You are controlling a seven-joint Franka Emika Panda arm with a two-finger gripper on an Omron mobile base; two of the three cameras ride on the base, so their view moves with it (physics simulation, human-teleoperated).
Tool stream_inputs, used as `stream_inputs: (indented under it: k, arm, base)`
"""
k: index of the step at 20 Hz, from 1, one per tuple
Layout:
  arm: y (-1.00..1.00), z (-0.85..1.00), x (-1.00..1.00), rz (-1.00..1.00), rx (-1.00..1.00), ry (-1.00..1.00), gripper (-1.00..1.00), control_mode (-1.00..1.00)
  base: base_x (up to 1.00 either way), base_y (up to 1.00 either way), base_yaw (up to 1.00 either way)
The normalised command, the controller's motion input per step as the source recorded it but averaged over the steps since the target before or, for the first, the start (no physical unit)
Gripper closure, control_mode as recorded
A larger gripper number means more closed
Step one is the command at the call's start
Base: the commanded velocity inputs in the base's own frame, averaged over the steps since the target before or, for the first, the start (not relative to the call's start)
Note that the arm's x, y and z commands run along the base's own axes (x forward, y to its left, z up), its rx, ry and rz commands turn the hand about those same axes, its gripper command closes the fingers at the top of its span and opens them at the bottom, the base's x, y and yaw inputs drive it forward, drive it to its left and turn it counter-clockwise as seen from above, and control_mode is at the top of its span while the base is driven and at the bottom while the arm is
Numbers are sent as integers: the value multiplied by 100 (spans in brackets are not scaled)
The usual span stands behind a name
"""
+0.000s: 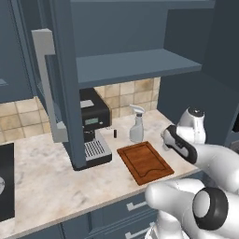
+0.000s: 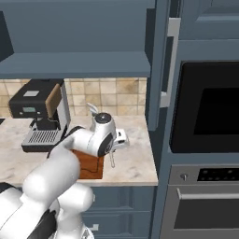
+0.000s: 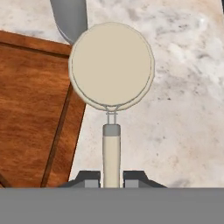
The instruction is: Grab the spray bottle from the cabinet, then place it next to the cutting board for sanitizing. Then grab the dish brush from the countertop next to the sink and place it next to the cutting board.
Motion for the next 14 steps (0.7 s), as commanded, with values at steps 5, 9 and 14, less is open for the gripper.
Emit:
stream_inputs:
  k: [5,9,14]
  arm:
    - [0,-26,32,0,0,6,100,-100]
    - [0,-27,27,0,0,6,100,-100]
    - [-1,-21,28,0,0,5,100,-100]
  base:
    - [0,0,0]
    - [0,0,0]
    - [0,0,0]
